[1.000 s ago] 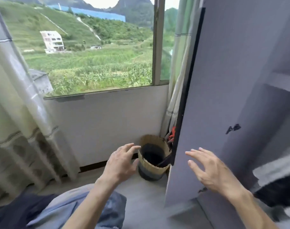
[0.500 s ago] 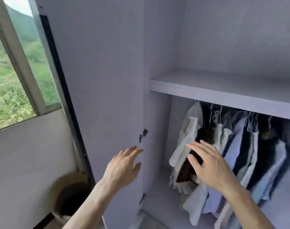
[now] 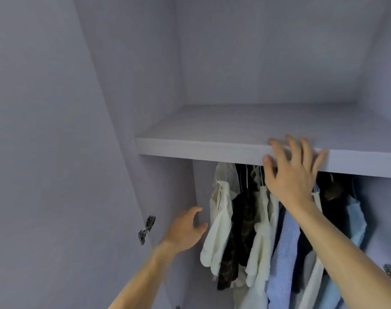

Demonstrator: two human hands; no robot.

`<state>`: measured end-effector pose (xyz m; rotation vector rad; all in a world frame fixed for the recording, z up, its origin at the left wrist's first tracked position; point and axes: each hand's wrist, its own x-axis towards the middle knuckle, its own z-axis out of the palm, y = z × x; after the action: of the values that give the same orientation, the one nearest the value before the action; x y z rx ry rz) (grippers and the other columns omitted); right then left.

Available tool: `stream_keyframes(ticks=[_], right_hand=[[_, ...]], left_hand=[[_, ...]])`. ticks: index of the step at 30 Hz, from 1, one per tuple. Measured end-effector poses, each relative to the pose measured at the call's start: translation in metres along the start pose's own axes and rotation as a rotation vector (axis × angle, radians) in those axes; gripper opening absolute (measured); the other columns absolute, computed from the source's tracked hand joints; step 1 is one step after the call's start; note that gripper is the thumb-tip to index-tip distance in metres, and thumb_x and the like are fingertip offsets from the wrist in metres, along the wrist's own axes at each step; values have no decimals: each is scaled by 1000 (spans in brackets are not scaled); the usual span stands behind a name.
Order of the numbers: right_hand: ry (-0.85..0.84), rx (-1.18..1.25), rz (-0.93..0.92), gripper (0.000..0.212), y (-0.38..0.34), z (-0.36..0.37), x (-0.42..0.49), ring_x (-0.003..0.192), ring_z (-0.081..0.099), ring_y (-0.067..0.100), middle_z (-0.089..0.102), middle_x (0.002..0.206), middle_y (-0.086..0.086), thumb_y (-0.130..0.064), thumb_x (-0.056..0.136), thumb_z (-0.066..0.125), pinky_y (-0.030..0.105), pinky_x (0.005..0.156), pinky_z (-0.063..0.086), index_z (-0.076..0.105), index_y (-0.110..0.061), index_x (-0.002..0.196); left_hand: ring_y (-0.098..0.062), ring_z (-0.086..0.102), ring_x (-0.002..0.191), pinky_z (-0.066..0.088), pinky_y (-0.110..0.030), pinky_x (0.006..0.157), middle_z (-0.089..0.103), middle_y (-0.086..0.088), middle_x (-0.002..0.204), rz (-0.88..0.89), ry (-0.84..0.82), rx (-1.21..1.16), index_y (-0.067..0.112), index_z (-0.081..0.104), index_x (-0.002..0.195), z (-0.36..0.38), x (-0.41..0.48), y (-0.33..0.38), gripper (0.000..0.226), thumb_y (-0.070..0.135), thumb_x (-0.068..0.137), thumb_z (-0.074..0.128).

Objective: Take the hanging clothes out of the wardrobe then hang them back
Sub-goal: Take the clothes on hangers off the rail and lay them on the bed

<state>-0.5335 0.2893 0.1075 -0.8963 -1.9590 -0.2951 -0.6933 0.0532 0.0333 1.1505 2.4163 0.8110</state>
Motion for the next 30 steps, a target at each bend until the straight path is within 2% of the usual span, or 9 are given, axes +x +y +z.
stream_keyframes(ticks=[6, 12, 17, 21, 25, 27, 28, 29, 30], right_hand=[[394, -79, -63, 41, 10, 58, 8, 136, 38, 29, 55, 133, 8, -44, 92, 52, 57, 117, 10, 62, -25, 127], [527, -72, -101, 41, 13, 72, 12, 134, 43, 27, 60, 127, 6, -43, 86, 54, 54, 117, 12, 66, -25, 121], [580, -62, -96, 42, 14, 78, 17, 132, 45, 27, 64, 123, 5, -43, 83, 55, 53, 116, 14, 68, -26, 119], [601, -60, -99, 42, 13, 81, 18, 132, 45, 26, 61, 124, 3, -44, 83, 53, 53, 115, 15, 67, -27, 119], [622, -54, -83, 42, 12, 82, 19, 131, 46, 25, 61, 123, 2, -44, 82, 52, 52, 114, 16, 66, -28, 118], [612, -58, -85, 41, 12, 82, 19, 131, 46, 25, 61, 122, 2, -44, 82, 51, 52, 114, 15, 66, -28, 117], [605, -61, -84, 41, 12, 81, 19, 131, 46, 25, 61, 122, 2, -44, 83, 51, 52, 114, 15, 67, -28, 117], [597, -61, -80, 40, 12, 81, 19, 131, 46, 25, 61, 122, 2, -44, 84, 50, 52, 114, 15, 67, -28, 117], [587, -58, -75, 40, 12, 80, 18, 132, 45, 24, 61, 122, 2, -44, 84, 50, 52, 114, 15, 67, -28, 117]], left_hand=[[-18, 48, 131, 39, -26, 102, 44, 7, 144, -148, -36, -282, 25, 40, 145, 39, 93, 14, 52, 35, 98, 58], [-27, 53, 127, 44, -28, 95, 49, -6, 144, -305, 12, -488, 25, 27, 152, 61, 151, 35, 56, 33, 101, 50], [-18, 54, 56, 47, -26, 54, 60, -6, 76, -420, 77, -678, 11, 46, 139, 64, 175, 45, 40, 28, 103, 48], [-38, 62, 110, 49, -30, 89, 66, -22, 118, -388, 159, -747, 19, 66, 125, 49, 178, 48, 32, 32, 100, 51], [-45, 53, 124, 47, -44, 105, 57, -26, 133, -411, 261, -916, 15, 72, 119, 23, 171, 46, 34, 32, 89, 68], [-56, 54, 107, 53, -49, 89, 47, -36, 126, -402, 307, -975, 3, 68, 123, 11, 164, 46, 42, 30, 91, 68], [-39, 59, 66, 53, -51, 75, 47, -37, 117, -400, 329, -994, -2, 66, 123, 6, 161, 46, 44, 28, 91, 68], [-15, 35, 60, 48, -55, 66, 51, -38, 104, -392, 368, -1011, -5, 66, 121, 4, 160, 46, 44, 28, 91, 68], [-21, 38, 42, 44, -53, 57, 56, -39, 79, -386, 401, -1024, -2, 68, 116, 3, 158, 42, 38, 27, 91, 68]])
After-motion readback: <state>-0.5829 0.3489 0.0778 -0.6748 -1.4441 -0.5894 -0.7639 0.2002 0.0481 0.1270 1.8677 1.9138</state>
